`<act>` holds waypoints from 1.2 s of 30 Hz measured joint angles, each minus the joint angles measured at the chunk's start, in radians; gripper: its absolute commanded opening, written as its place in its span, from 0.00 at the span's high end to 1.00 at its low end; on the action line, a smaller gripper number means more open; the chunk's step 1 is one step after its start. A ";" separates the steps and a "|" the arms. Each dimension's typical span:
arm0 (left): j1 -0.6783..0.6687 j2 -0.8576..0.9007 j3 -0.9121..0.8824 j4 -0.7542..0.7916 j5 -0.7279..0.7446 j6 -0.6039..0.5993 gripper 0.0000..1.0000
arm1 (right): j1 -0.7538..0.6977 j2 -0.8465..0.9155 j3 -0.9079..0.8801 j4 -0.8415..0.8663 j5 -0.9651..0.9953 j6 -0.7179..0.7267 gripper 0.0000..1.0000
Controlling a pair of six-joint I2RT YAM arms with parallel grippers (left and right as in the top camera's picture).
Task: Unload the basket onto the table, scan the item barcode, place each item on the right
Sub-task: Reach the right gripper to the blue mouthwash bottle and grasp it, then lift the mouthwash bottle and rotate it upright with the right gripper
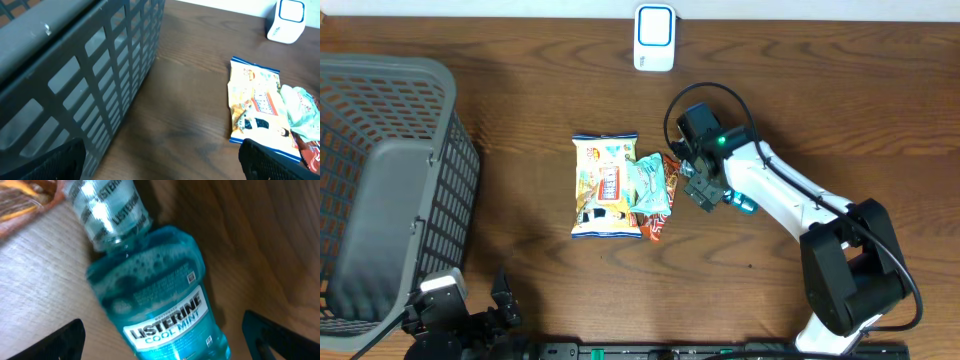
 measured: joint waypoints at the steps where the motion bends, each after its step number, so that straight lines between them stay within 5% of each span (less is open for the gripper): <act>1: 0.000 0.000 0.000 0.000 0.000 0.000 0.02 | -0.001 0.000 -0.023 0.032 0.005 0.000 0.10; 7: 0.000 0.000 0.000 0.000 0.000 0.000 0.02 | -0.004 -0.008 -0.135 0.180 0.036 0.000 0.16; 11: 0.000 0.000 0.000 0.000 0.000 0.000 0.02 | -0.021 -0.026 -0.177 0.257 0.041 0.001 0.30; 23: 0.000 0.000 0.000 0.000 0.000 0.000 0.02 | -0.138 -0.035 -0.163 0.249 -0.097 0.028 0.55; 26: 0.000 0.000 0.000 0.001 0.000 0.000 0.02 | -0.142 -0.035 -0.100 0.150 -0.191 0.033 0.78; 36: 0.000 0.000 0.000 0.000 0.000 0.000 0.02 | -0.171 -0.012 -0.014 0.006 -0.544 0.007 0.67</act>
